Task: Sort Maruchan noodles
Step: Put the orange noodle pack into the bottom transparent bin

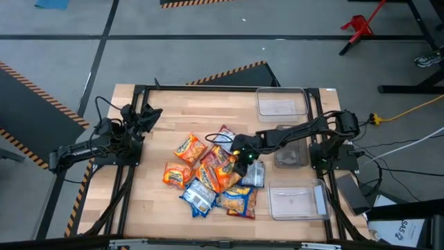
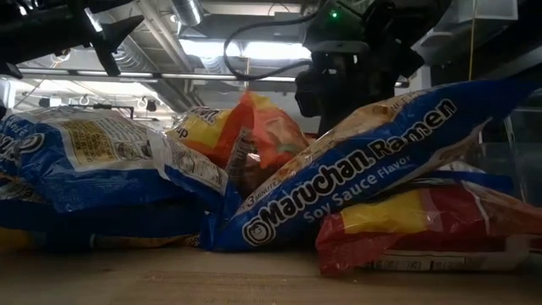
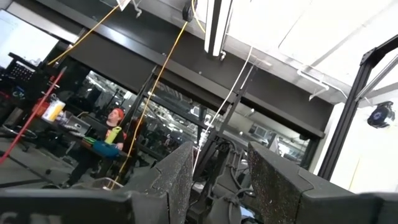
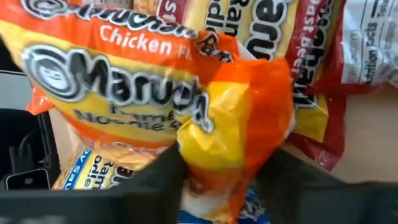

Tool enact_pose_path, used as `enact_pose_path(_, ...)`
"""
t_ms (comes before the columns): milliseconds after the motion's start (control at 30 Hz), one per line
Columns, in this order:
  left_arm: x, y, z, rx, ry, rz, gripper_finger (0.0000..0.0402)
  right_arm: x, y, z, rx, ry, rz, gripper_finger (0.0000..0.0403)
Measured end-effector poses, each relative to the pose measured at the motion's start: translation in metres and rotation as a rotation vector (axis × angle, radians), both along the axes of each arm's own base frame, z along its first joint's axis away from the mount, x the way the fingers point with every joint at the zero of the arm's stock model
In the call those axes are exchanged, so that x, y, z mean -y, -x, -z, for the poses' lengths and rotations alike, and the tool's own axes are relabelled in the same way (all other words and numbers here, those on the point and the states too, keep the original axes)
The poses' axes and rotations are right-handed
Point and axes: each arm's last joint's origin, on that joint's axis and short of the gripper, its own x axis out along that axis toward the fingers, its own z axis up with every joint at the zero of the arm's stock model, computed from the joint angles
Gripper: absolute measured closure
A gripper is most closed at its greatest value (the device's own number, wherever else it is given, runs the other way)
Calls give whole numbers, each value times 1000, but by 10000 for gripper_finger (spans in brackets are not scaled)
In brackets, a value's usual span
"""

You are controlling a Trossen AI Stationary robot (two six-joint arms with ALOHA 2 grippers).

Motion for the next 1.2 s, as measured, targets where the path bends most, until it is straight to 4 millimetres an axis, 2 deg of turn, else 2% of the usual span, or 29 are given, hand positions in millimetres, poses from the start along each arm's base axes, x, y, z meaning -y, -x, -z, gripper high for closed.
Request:
enact_pose_path(133, 0, 0, 0, -1, 0, 0, 255, 0, -4, -5, 21, 3, -26, 376)
enact_pose_path(167, 0, 0, 0, -2, 0, 0, 255, -1, -5, -7, 30, 3, -33, 388)
enact_pose_path(267, 0, 0, 0, -3, 1, -1, 255, -1, -9, -15, 35, 8, -38, 386)
enact_pose_path(367, 0, 0, 0, -4, 2, -1, 255, -1, -12, -31, 29, 23, -58, 394)
enact_pose_path(700, -1, -1, 2, -25, 10, -2, 255, 0, -8, -107, -19, 80, -127, 401)
enact_pose_path(867, -1, -2, 4, -42, 18, -4, 255, -7, 10, -155, -106, 71, -158, 401)
enact_pose_path(1033, -1, -2, 4, -47, 26, -14, 255, -21, 47, -208, -256, 69, -163, 402)
enact_pose_path(1133, -2, -3, 5, -54, 34, -23, 255, -32, 71, -228, -378, 57, -133, 402)
enact_pose_path(1200, -2, -3, 6, -61, 40, -28, 255, -42, 81, -234, -406, 34, -111, 402)
